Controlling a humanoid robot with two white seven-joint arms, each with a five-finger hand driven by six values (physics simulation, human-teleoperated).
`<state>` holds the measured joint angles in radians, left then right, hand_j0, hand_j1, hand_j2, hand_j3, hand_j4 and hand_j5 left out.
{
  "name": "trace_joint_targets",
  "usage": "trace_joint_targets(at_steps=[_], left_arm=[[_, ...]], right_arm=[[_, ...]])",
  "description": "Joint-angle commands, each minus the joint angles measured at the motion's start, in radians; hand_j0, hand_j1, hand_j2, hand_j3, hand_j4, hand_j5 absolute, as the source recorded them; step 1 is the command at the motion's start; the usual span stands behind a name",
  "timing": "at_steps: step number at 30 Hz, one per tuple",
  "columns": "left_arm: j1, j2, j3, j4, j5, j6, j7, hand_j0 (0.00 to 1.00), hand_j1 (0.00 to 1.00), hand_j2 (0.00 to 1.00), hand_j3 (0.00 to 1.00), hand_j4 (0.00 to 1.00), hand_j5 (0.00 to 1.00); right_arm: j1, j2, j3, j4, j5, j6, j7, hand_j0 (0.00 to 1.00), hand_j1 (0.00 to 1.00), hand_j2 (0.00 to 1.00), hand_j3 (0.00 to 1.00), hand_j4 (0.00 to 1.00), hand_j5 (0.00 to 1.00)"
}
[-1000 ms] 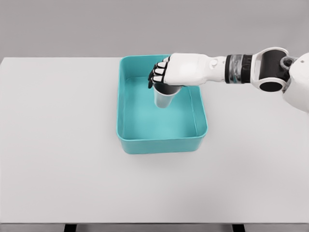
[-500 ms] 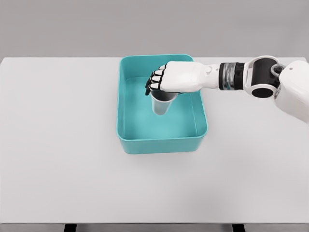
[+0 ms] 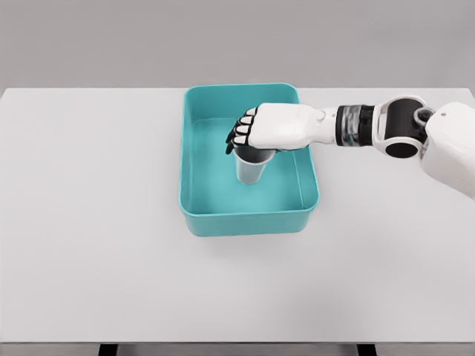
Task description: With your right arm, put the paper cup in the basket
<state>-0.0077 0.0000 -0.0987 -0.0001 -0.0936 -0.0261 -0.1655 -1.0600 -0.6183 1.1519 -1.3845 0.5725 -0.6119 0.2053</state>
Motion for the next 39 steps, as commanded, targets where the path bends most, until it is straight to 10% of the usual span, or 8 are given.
trace_joint_targets(at_steps=[1, 12, 39], left_arm=[[0.000, 0.000, 0.002, 0.000, 0.000, 0.000, 0.000, 1.00, 1.00, 1.00, 1.00, 1.00, 1.00], [0.000, 0.000, -0.001, 0.000, 0.000, 0.000, 0.000, 1.00, 1.00, 1.00, 1.00, 1.00, 1.00], [0.000, 0.000, -0.001, 0.000, 0.000, 0.000, 0.000, 1.00, 1.00, 1.00, 1.00, 1.00, 1.00]], right_arm=[[0.000, 0.000, -0.001, 0.001, -0.005, 0.001, 0.000, 0.68, 0.68, 0.68, 0.68, 0.68, 0.68], [0.011, 0.002, -0.001, 0.001, -0.005, 0.001, 0.000, 1.00, 1.00, 1.00, 1.00, 1.00, 1.00], [-0.014, -0.047, -0.001, -0.001, -0.006, 0.001, -0.003, 1.00, 1.00, 1.00, 1.00, 1.00, 1.00]])
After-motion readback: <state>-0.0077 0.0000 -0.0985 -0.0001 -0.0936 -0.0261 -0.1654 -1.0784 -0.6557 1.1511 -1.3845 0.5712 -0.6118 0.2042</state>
